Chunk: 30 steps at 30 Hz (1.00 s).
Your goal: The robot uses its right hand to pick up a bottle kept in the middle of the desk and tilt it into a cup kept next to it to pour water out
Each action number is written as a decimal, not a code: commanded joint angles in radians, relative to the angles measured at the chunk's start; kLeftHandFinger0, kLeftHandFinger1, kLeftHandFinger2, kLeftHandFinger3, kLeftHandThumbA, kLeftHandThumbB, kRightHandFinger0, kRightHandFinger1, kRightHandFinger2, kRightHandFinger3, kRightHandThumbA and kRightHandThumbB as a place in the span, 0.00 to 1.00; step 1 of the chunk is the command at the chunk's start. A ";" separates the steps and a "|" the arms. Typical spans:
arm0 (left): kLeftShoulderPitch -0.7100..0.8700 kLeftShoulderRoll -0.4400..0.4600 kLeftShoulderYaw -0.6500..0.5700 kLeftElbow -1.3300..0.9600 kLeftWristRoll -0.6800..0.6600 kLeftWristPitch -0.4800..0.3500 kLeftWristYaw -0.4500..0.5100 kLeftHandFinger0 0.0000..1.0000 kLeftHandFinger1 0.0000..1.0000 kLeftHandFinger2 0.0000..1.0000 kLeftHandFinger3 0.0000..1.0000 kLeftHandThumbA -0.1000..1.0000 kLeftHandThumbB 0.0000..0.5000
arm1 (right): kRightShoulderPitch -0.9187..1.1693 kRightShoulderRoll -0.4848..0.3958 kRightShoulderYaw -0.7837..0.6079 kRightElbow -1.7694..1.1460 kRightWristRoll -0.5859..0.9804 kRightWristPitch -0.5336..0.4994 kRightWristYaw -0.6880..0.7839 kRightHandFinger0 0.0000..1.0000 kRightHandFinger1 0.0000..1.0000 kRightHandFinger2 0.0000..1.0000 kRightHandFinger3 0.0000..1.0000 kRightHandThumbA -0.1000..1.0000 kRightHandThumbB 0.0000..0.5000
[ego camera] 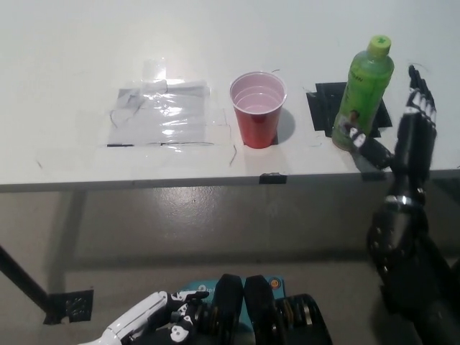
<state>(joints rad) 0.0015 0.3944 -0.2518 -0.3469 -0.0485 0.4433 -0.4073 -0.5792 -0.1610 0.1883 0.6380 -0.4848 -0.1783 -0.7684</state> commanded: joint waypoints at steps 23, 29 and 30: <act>-0.008 0.019 0.024 -0.016 -0.004 -0.006 -0.004 0.86 0.96 0.93 1.00 1.00 1.00 | 0.625 -0.171 0.091 -0.980 0.658 0.245 0.688 0.67 0.76 0.91 1.00 0.25 0.22; -0.007 0.023 0.025 -0.025 -0.001 0.006 -0.003 0.86 0.96 0.94 1.00 1.00 1.00 | 0.608 -0.157 0.030 -0.886 0.725 0.293 0.723 0.44 0.48 0.58 0.86 0.21 0.22; -0.005 0.024 0.027 -0.026 -0.002 0.004 -0.003 0.86 0.96 0.94 1.00 1.00 1.00 | 0.603 -0.154 0.028 -0.881 0.717 0.302 0.723 0.43 0.48 0.58 0.86 0.21 0.22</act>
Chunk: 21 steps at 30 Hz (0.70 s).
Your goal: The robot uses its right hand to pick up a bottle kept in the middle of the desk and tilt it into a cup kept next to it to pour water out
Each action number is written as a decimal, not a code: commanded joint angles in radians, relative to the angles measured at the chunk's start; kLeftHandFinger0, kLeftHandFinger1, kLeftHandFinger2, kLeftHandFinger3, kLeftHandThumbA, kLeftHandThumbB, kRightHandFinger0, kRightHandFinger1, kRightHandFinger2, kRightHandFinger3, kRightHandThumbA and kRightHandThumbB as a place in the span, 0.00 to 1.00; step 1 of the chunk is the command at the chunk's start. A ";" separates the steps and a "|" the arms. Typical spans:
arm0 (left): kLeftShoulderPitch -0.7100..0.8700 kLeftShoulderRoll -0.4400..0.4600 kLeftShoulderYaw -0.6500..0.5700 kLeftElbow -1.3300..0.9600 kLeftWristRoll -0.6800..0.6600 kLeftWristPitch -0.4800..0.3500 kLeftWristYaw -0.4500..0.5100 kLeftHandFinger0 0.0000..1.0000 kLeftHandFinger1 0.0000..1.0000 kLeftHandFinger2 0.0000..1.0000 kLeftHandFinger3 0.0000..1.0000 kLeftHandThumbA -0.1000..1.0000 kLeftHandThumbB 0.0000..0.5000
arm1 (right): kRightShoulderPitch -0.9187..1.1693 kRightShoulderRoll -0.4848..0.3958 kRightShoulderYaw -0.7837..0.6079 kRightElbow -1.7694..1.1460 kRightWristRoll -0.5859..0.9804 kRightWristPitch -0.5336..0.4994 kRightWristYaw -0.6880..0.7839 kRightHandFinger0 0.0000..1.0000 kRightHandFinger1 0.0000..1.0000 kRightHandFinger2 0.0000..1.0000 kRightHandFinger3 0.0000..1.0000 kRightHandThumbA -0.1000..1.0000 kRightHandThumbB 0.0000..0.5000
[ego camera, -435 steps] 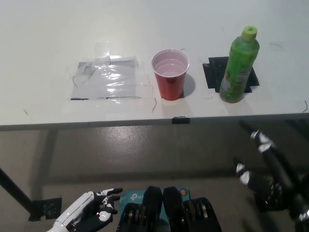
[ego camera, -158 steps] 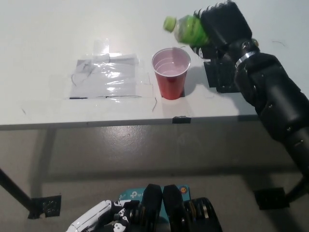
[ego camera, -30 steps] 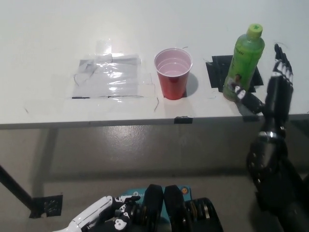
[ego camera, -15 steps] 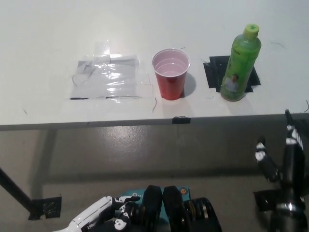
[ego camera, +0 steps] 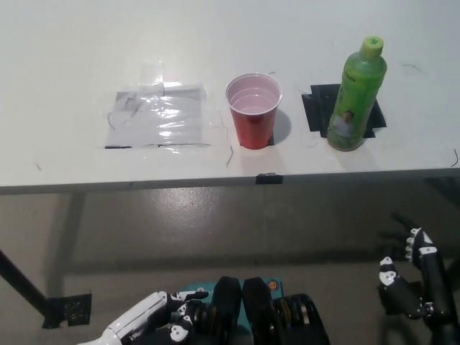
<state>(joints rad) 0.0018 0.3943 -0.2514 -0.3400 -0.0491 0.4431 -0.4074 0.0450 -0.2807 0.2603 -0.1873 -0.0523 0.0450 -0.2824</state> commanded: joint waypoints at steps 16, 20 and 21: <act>-0.009 0.024 0.033 -0.032 0.005 -0.006 -0.006 0.86 0.95 0.93 1.00 1.00 1.00 | -0.034 -0.024 -0.064 -0.067 0.200 0.105 0.325 0.33 0.40 0.58 1.00 0.22 0.27; -0.002 0.025 0.031 -0.041 0.006 0.004 -0.008 0.87 0.96 0.93 1.00 1.00 1.00 | -0.023 -0.020 -0.070 -0.077 0.172 0.121 0.327 0.35 0.41 0.61 1.00 0.24 0.28; 0.008 0.027 0.030 -0.048 0.006 0.008 -0.008 0.87 0.96 0.93 1.00 1.00 1.00 | -0.010 -0.017 -0.072 -0.086 0.173 0.126 0.328 0.35 0.41 0.61 1.00 0.24 0.28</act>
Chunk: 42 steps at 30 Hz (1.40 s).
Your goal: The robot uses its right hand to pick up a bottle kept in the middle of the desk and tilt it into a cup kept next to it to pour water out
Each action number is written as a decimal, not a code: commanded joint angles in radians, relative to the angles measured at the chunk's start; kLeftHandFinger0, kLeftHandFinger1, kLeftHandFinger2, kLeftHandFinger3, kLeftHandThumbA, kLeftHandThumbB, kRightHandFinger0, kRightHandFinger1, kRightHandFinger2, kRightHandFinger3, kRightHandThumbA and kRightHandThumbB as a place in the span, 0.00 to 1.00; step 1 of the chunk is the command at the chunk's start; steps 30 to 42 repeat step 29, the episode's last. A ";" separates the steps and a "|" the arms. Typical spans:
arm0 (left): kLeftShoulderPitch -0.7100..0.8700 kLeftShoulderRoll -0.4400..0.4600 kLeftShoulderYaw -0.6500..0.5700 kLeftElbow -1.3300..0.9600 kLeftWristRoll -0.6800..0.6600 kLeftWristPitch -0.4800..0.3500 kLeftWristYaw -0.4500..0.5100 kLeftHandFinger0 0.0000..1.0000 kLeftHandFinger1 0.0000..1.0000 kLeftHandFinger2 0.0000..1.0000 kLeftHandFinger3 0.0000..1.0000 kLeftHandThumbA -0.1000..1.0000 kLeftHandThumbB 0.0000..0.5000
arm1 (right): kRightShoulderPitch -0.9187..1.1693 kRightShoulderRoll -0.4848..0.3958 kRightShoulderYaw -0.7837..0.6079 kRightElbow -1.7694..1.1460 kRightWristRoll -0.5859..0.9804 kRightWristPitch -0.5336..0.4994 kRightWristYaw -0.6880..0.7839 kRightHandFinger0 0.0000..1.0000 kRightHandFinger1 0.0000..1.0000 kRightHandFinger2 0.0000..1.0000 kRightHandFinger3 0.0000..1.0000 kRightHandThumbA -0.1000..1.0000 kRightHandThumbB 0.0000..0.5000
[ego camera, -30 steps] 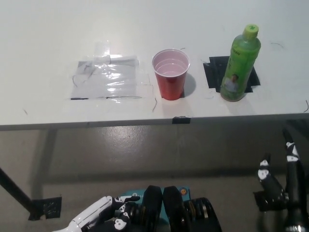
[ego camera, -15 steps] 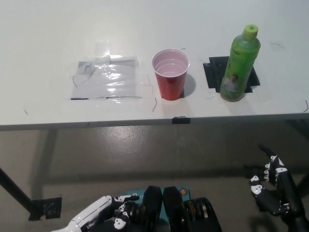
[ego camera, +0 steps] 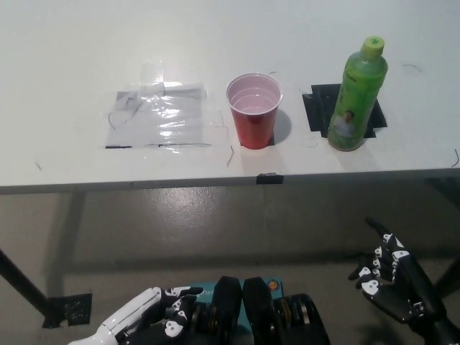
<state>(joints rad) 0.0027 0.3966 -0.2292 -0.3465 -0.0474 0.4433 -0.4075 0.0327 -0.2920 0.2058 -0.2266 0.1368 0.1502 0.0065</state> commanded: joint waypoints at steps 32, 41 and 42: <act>0.014 0.025 0.006 -0.037 0.004 -0.002 -0.015 0.89 0.97 0.93 1.00 1.00 1.00 | 0.010 0.019 -0.027 -0.015 -0.131 -0.021 0.074 0.25 0.31 0.63 1.00 0.20 0.32; 0.014 0.025 0.006 -0.037 0.004 -0.002 -0.015 0.89 0.97 0.93 1.00 1.00 1.00 | 0.010 0.019 -0.027 -0.015 -0.131 -0.021 0.074 0.25 0.31 0.63 1.00 0.20 0.32; 0.014 0.025 0.006 -0.037 0.004 -0.002 -0.015 0.89 0.97 0.93 1.00 1.00 1.00 | 0.010 0.019 -0.027 -0.015 -0.131 -0.021 0.074 0.25 0.31 0.63 1.00 0.20 0.32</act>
